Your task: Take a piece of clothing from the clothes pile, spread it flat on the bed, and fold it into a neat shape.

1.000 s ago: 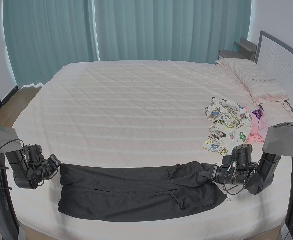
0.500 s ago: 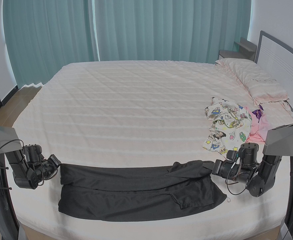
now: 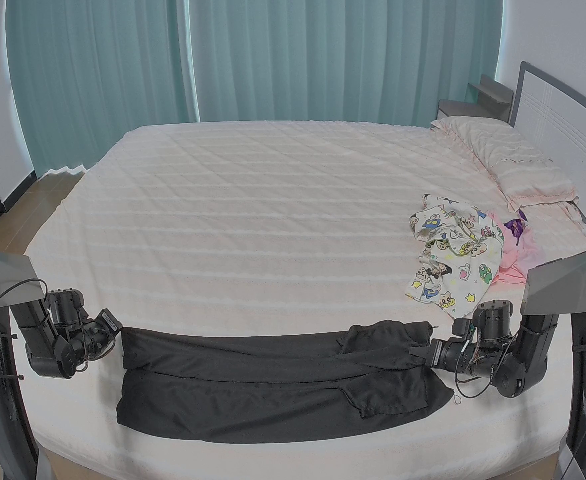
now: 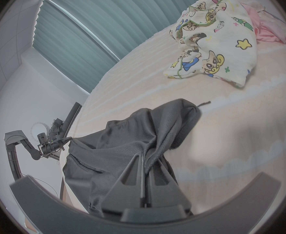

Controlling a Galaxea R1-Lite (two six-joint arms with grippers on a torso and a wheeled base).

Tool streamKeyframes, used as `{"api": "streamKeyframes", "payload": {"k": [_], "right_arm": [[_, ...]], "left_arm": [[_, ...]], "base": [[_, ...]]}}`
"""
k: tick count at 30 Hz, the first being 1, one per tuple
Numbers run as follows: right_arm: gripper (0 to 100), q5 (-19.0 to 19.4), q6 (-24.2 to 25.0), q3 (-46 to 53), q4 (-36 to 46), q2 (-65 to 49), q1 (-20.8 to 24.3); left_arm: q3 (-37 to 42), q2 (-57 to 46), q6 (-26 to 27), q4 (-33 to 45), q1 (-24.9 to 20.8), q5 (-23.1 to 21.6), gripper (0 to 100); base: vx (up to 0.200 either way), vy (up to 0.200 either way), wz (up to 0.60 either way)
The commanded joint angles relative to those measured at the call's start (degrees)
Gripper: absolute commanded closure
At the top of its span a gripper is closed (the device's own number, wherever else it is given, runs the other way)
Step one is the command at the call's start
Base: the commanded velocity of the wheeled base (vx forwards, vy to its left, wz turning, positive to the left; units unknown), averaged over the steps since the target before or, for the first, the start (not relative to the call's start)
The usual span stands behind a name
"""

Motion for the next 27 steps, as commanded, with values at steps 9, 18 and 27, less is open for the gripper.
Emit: {"api": "streamKeyframes", "payload": {"k": [9, 18, 27], "right_arm": [[0, 0.02, -0.30, -0.11, 1.08, -1.53, -0.34], [0, -0.25, 0.32, -0.47, 1.00, -6.98, -1.93], [0, -2.01, 4.62, -2.75, 0.64, -6.45, 2.65]], "left_arm": [[0.21, 0.02, 0.06, -0.02, 0.02, 0.01, 100], [0.65, 0.02, 1.20, -0.02, -0.07, 0.01, 0], [0.38, -0.42, -1.00, -0.02, 0.28, -0.60, 0]], "base": [[0.000, 0.000, 0.00], [0.000, 0.000, 0.00], [0.000, 0.000, 0.00]]}}
